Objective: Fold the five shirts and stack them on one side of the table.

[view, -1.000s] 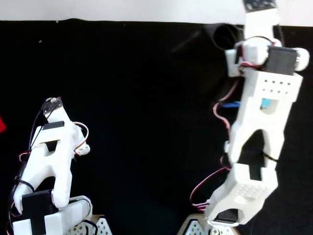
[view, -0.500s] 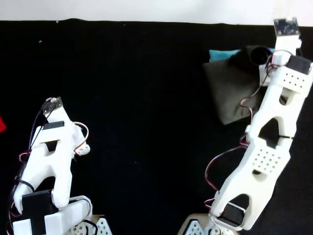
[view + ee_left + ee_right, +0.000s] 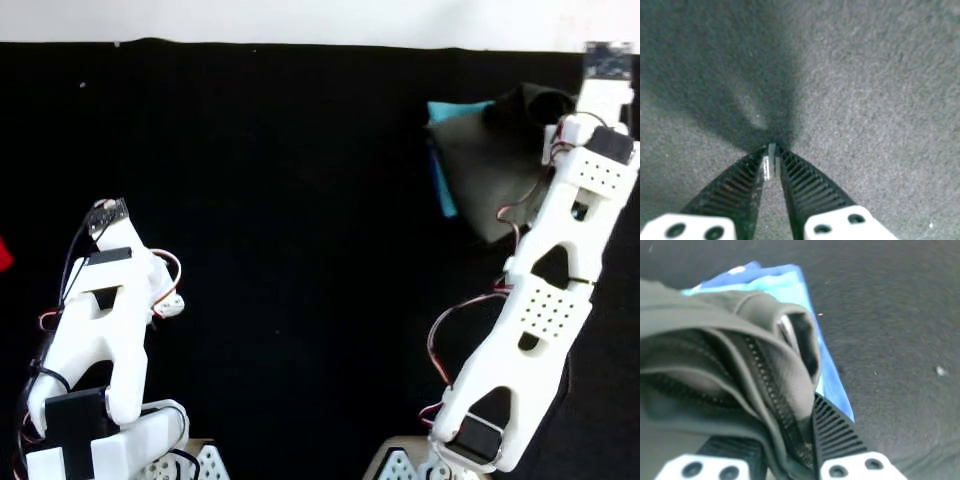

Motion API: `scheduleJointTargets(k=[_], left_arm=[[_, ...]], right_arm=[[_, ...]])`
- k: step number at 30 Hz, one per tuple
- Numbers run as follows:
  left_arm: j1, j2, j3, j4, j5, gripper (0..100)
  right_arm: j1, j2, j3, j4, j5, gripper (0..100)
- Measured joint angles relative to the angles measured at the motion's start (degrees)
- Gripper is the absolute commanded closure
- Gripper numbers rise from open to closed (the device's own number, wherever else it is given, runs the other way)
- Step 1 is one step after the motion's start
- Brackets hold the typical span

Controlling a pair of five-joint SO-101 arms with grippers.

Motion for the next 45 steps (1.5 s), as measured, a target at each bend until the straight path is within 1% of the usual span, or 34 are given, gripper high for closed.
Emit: scheduleJointTargets(k=[3,5,6,7,10,11,12,19,25,27,28,30,32,36,39,42,45], left_arm=[[0.0,0.0,0.0,0.0,0.0,99],[0.0,0.0,0.0,0.0,0.0,99],[0.0,0.0,0.0,0.0,0.0,99],[0.0,0.0,0.0,0.0,0.0,99],[0.0,0.0,0.0,0.0,0.0,99],[0.0,0.0,0.0,0.0,0.0,99],[0.0,0.0,0.0,0.0,0.0,99],[0.0,0.0,0.0,0.0,0.0,99],[0.0,0.0,0.0,0.0,0.0,99],[0.0,0.0,0.0,0.0,0.0,99],[0.0,0.0,0.0,0.0,0.0,99],[0.0,0.0,0.0,0.0,0.0,99],[0.0,0.0,0.0,0.0,0.0,99],[0.0,0.0,0.0,0.0,0.0,99],[0.0,0.0,0.0,0.0,0.0,99],[0.0,0.0,0.0,0.0,0.0,99],[0.0,0.0,0.0,0.0,0.0,99]], right_arm=[[0.1,0.4,0.0,0.0,-5.0,99.2],[0.1,1.6,-0.1,-0.9,-6.2,98.6],[0.1,2.1,-0.1,-1.4,-6.2,96.5],[0.1,2.6,-0.1,-1.6,-6.4,92.6],[0.0,3.0,-0.1,-1.5,-6.6,76.7],[0.0,3.0,-0.1,-1.1,-6.7,73.3],[0.0,3.0,-0.1,-0.6,-6.7,72.5],[0.0,-1.5,-0.1,0.4,-7.0,72.5],[-0.4,-7.6,-0.1,-1.5,-7.0,73.5],[-1.3,-8.1,-0.1,-2.4,-7.1,79.6],[-1.9,-8.1,-0.1,-2.5,-7.1,85.4],[-3.3,-8.1,-0.1,-2.6,-7.1,99.8],[-4.7,-8.1,-0.1,-2.6,-7.2,95.9],[-7.9,-8.1,-0.1,-2.6,-7.2,98.0],[-8.5,-8.1,0.4,-2.6,-6.8,98.2],[-8.1,-5.7,0.7,-3.7,-2.5,98.3],[-5.5,-0.2,0.8,-8.9,1.7,98.3]])
